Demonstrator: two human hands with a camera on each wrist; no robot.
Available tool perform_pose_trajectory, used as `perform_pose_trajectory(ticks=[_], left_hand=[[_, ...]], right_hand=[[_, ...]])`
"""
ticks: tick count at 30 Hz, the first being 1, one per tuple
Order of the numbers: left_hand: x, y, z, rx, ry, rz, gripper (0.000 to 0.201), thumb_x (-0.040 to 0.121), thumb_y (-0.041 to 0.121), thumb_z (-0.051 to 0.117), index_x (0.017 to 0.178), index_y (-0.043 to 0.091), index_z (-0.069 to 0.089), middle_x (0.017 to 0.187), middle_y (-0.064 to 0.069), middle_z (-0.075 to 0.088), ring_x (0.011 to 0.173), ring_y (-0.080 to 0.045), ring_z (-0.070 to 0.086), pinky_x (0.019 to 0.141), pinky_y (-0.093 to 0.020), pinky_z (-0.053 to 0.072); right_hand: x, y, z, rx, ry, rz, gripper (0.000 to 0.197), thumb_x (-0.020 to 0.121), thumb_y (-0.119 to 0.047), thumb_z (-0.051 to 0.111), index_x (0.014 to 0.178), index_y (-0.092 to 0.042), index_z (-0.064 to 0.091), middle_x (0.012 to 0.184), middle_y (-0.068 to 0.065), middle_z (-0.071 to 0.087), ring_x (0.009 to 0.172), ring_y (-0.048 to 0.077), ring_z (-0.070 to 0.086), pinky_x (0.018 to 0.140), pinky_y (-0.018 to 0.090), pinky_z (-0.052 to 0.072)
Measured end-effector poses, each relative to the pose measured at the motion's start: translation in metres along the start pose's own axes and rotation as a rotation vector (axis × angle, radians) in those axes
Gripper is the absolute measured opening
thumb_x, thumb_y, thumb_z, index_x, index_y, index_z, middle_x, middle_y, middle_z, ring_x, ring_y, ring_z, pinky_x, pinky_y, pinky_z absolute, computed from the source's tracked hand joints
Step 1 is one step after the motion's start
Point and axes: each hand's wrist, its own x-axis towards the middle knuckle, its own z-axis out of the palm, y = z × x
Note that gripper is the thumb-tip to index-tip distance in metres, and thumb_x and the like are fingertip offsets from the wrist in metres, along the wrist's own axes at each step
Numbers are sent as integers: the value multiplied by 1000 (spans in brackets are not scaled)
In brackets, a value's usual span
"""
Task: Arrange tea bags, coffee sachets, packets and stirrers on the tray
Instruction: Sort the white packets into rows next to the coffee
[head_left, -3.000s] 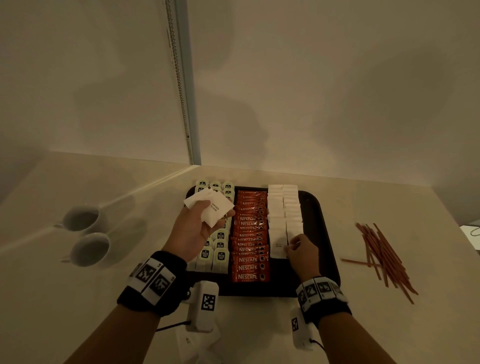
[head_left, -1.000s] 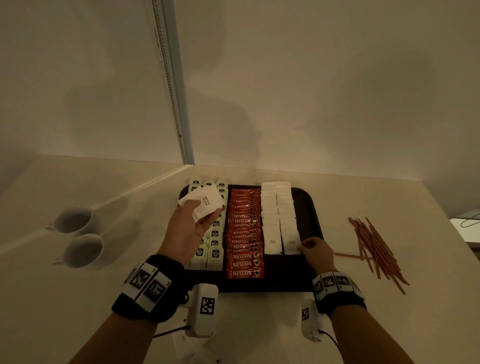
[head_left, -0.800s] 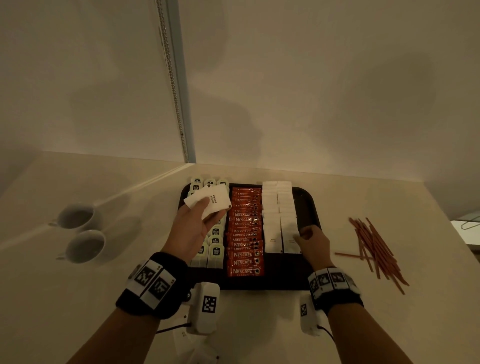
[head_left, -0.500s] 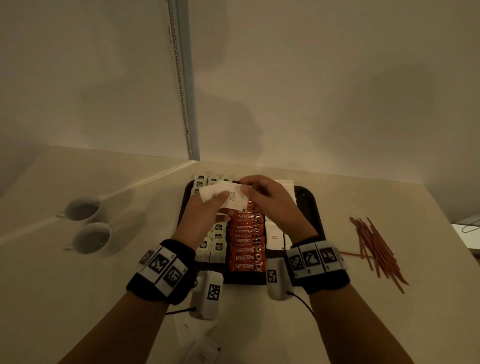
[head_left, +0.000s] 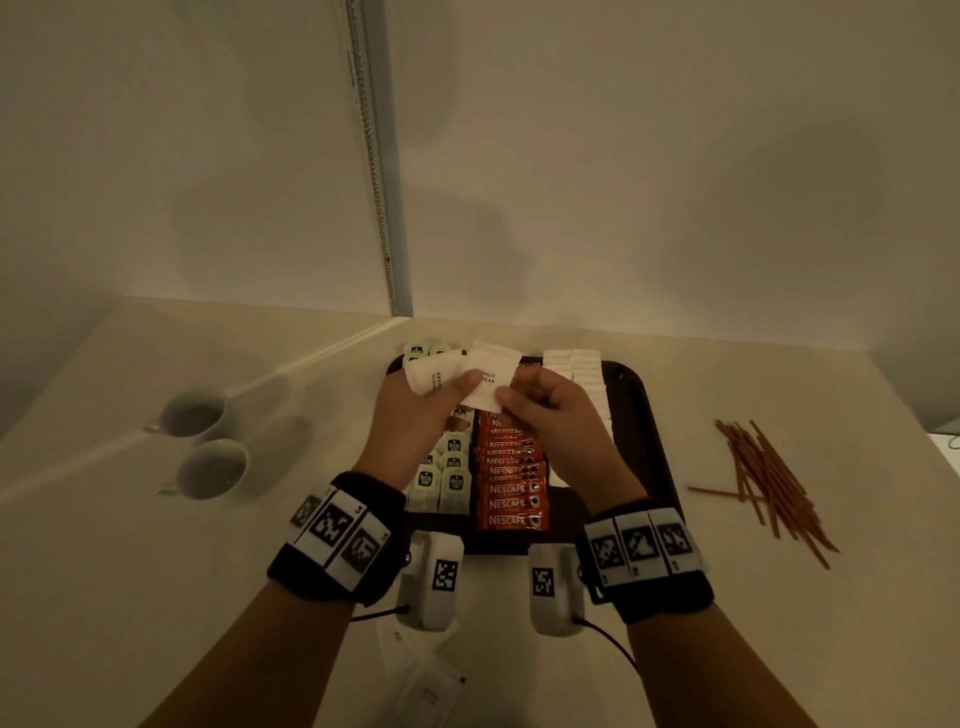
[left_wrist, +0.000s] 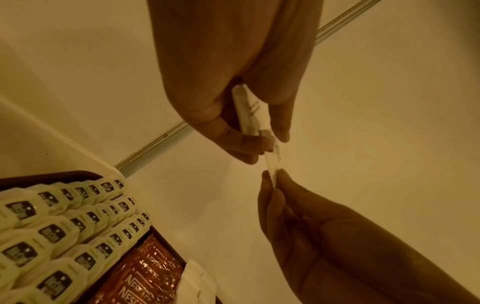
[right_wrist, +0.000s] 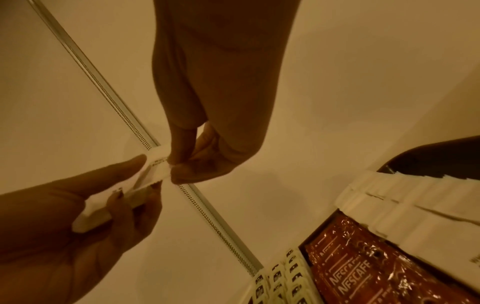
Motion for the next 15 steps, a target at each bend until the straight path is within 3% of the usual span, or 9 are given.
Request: perform_pose_trajectory(ticks=[5, 7, 9, 12, 15], left_hand=[[-2, -6, 3, -43, 10, -54, 31, 84, 12, 68, 114, 4, 62, 101, -13, 70, 78, -16, 69, 52, -19, 49], [-1, -6, 4, -75, 4, -99, 20, 90, 14, 61, 109, 9, 63, 97, -11, 70, 72, -15, 68, 51, -18, 49], [-1, -7, 3, -158, 21, -148, 16, 95, 11, 50, 107, 10, 60, 93, -14, 69, 72, -22, 68, 51, -21, 51], [2, -11, -3, -228, 41, -168, 16, 97, 4, 43, 105, 10, 55, 102, -19, 65, 84, -30, 69, 62, -26, 58], [3, -13, -7, -229, 33, -130, 14, 95, 2, 48, 99, 11, 57, 111, -15, 62, 96, -32, 67, 71, -26, 59]], right_hand=[[-1, -2, 0, -44, 11, -41, 14, 88, -11, 60, 101, -11, 64, 94, 6, 69, 85, 18, 68, 72, 27, 56], [-1, -3, -7, -82, 26, -43, 13, 88, -10, 60, 100, -12, 65, 95, 6, 70, 86, 18, 68, 75, 30, 57], [0, -1, -21, -148, 65, -60, 11, 89, -8, 59, 97, -13, 64, 97, 4, 69, 87, 14, 68, 75, 25, 57], [2, 15, -53, -297, 172, -57, 10, 90, -5, 57, 97, -7, 64, 101, 3, 66, 93, 14, 66, 74, 18, 54], [1, 47, -84, -452, 280, 73, 18, 90, -7, 57, 108, -6, 61, 103, 4, 65, 90, 12, 64, 74, 21, 55]])
